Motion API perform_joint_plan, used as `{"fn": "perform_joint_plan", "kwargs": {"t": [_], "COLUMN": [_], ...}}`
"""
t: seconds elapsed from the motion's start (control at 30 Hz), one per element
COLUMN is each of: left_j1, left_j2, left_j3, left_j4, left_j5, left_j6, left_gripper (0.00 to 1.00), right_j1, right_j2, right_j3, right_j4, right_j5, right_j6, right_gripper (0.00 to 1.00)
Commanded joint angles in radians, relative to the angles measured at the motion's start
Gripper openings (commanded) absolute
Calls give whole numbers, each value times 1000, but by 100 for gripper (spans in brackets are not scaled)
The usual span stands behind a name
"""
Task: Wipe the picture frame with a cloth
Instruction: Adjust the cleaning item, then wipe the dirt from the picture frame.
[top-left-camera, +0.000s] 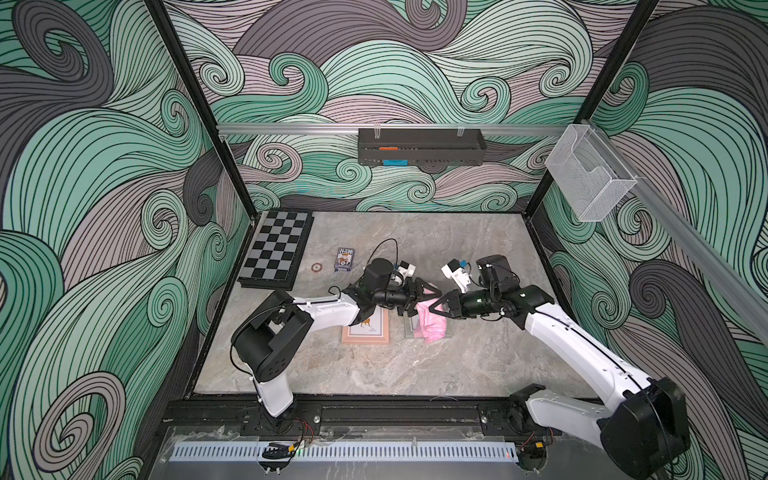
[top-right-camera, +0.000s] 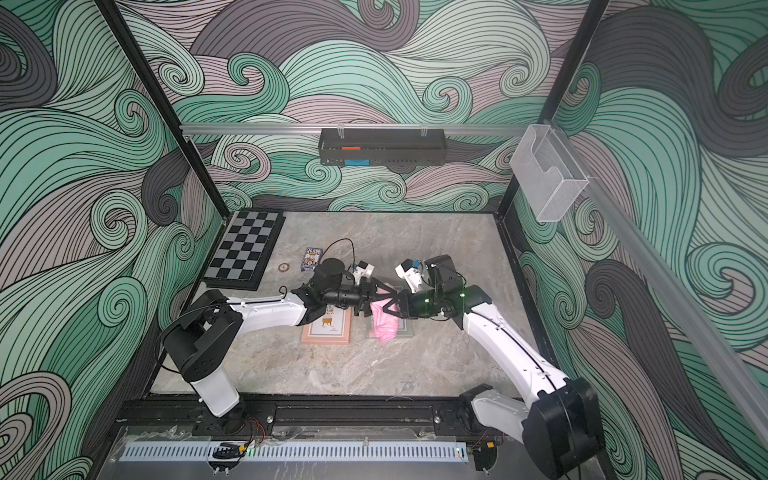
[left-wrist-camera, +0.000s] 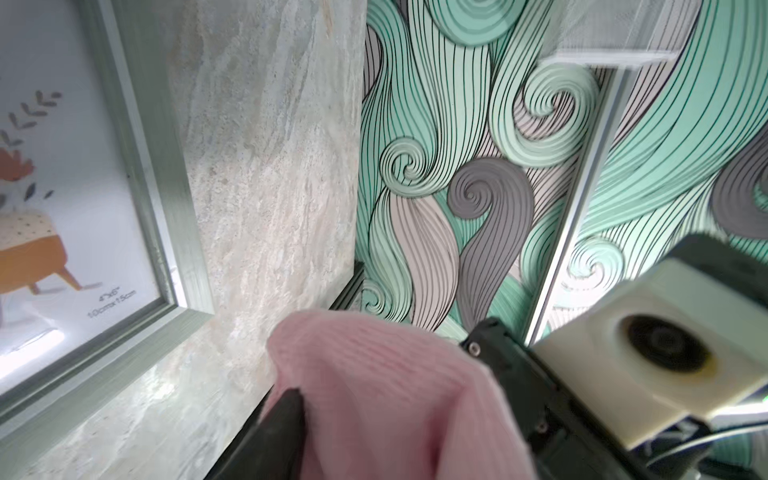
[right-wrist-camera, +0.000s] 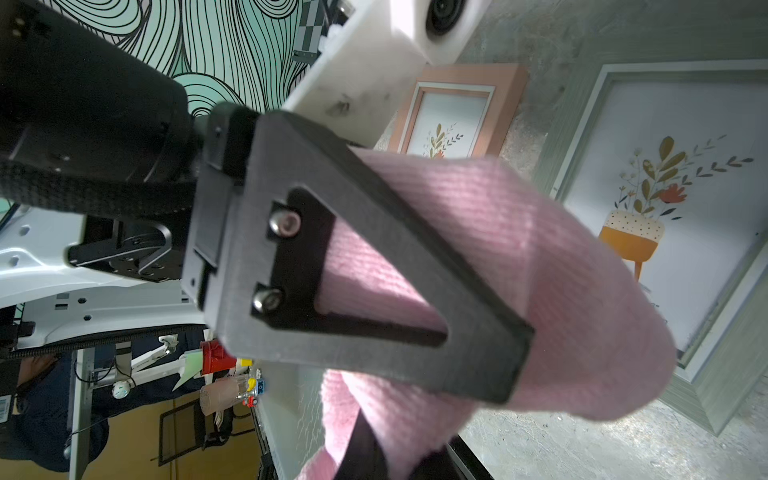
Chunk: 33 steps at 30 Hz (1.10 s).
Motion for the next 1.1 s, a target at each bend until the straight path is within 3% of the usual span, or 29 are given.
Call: {"fn": "perform_joint_plan", "kwargs": {"t": [0.0,0.07,0.1,0.23,0.3,0.43,0.53,0.83,1.07], "left_j1": [4,7,7,17,39,45,38,-12,-22], "left_j2": [-58,-69,-70,-90,-115,-156,-150,-119,-135], "left_j3": [-12,-14,-14,-8,22,189,273,339,316], "left_j4": [-28,-35,-37,-78,-268,-852,-1024,-1100,-1083], "left_j5": [6,0,1,-23,-81,-442,-616,-687,-671], "left_j6": [38,41,43,72,171,487,559,574,555], "left_gripper": [27,5,0,0,0,0,0,0,0], "right_j1": [0,-1,0,1,1,1,2,17,18], "right_j2": [-26,-26,-25,-34,-54,-85,-22,320,499], "right_j3": [14,15,15,17,23,10,13,142,216], "right_j4": [2,-1,-1,-36,-75,-88,-66,-39,-39], "right_j5": [29,38,41,134,230,388,446,664,697], "right_j6": [-26,-27,-29,-44,-59,-62,-51,-12,-29], "right_gripper": [2,2,2,9,24,50,58,59,58]}}
